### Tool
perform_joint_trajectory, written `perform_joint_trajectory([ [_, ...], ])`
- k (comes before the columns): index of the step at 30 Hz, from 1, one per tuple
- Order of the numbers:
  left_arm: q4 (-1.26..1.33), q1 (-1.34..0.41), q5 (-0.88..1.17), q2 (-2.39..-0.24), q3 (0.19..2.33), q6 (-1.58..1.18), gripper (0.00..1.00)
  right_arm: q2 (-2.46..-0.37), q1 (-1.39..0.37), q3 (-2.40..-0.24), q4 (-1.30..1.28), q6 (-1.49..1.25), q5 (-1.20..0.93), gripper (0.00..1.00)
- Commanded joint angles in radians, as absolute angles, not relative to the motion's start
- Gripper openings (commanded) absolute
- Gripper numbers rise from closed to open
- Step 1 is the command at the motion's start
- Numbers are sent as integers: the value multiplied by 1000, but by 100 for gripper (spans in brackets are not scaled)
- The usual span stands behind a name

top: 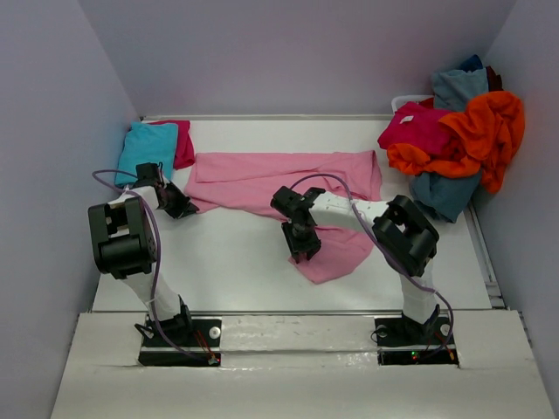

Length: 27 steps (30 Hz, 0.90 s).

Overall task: Fold and stack the t-shirts
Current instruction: Smooth out the 1/3-folded T-shirt at the center of the board.

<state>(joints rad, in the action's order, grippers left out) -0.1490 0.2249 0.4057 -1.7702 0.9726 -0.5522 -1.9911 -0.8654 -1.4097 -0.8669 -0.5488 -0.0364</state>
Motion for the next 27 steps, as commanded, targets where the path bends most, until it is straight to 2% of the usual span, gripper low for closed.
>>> perform_joint_trajectory([
  [1, -172, 229, 390, -1776, 943, -537, 6, -2019, -884, -1368, -825, -565, -17, 44],
  [4, -176, 229, 390, -1763, 940, -543, 6, -2013, -884, -1362, -824, -571, -18, 42],
  [7, -189, 229, 390, -1740, 942, -546, 6, -2008, -884, -1359, -827, -572, -18, 31],
  [8, -196, 229, 391, -1727, 943, -546, 6, -2006, -884, -1358, -827, -574, -21, 21],
  [12, -228, 229, 382, -1694, 942, -535, 6, -1994, -884, -1348, -833, -580, -28, 9],
  [15, -258, 229, 371, -1667, 939, -529, 6, -1976, -884, -1338, -842, -584, -35, 7],
  [27, -411, 219, 292, -1569, 974, -494, 6, -1901, -884, -1290, -879, -597, -37, 7],
])
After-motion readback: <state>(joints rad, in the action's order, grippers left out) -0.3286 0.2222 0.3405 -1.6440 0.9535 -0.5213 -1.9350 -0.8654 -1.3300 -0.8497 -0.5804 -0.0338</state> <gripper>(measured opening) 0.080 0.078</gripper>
